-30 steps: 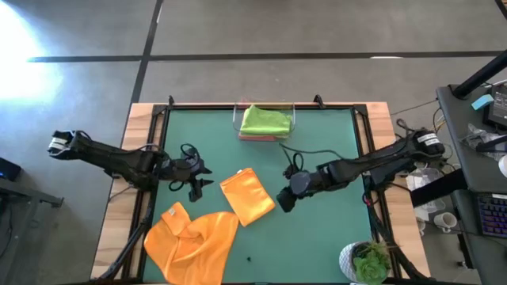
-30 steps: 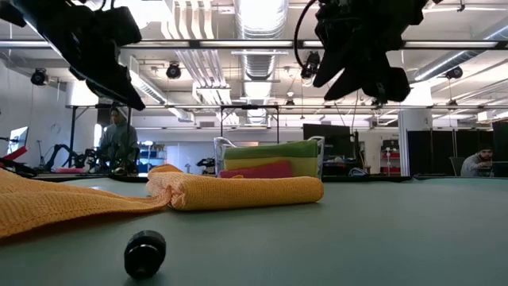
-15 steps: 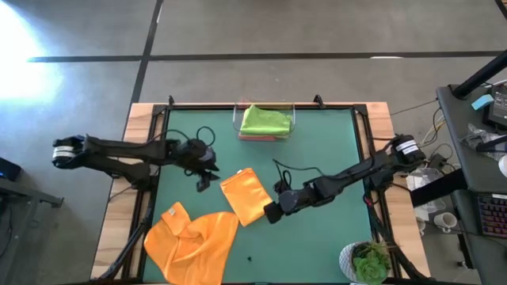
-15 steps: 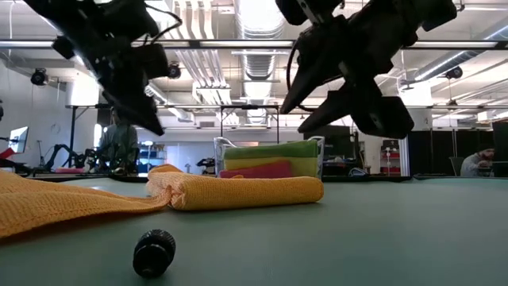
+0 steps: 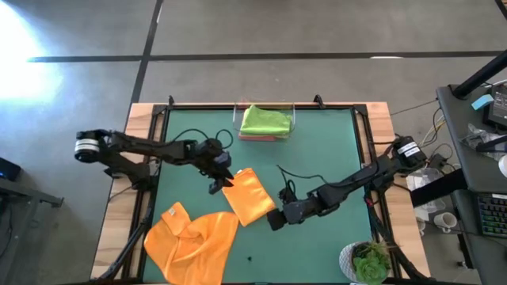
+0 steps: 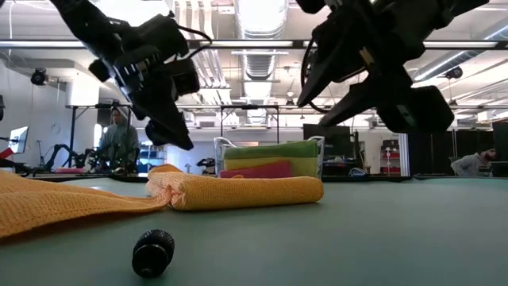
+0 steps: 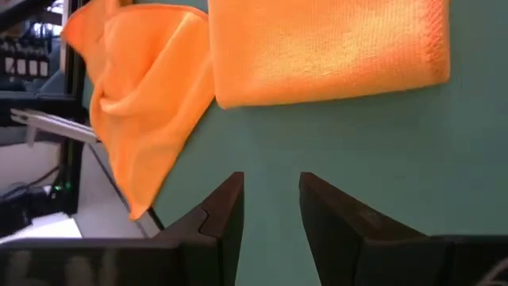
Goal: Fold microfiber towels
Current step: Fold the right orange microfiber towel
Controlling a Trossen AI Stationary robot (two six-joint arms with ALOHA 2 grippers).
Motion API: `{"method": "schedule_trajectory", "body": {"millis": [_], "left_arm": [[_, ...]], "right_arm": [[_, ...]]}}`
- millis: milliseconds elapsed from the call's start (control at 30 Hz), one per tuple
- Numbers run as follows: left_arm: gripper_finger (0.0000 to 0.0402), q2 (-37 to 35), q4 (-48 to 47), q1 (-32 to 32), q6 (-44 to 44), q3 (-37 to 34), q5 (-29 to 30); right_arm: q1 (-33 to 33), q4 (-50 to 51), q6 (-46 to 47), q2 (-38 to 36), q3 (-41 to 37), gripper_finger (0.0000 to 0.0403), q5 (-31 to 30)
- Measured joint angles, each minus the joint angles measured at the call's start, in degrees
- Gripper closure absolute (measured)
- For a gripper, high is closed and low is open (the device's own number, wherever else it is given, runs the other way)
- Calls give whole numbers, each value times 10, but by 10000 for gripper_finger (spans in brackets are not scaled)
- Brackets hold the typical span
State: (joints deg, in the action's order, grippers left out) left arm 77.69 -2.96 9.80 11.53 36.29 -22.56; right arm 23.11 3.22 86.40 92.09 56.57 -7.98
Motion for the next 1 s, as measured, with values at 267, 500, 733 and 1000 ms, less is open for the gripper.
{"method": "schedule_trajectory", "body": {"millis": [267, 500, 733, 1000], "left_arm": [[242, 54, 2, 0, -38, 37, -20], [242, 89, -1, 0, -49, 52, -20], [242, 62, -17, 1, -50, 54, -20], [242, 13, -39, 7, -63, 54, -8]], "right_arm": [[-5, -2, 3, 7, -1, 289, -97], [-28, -8, -44, 17, 0, 302, -116], [-30, -18, -65, 46, 3, 356, -100], [-40, -13, -49, 75, 4, 394, -80]]}}
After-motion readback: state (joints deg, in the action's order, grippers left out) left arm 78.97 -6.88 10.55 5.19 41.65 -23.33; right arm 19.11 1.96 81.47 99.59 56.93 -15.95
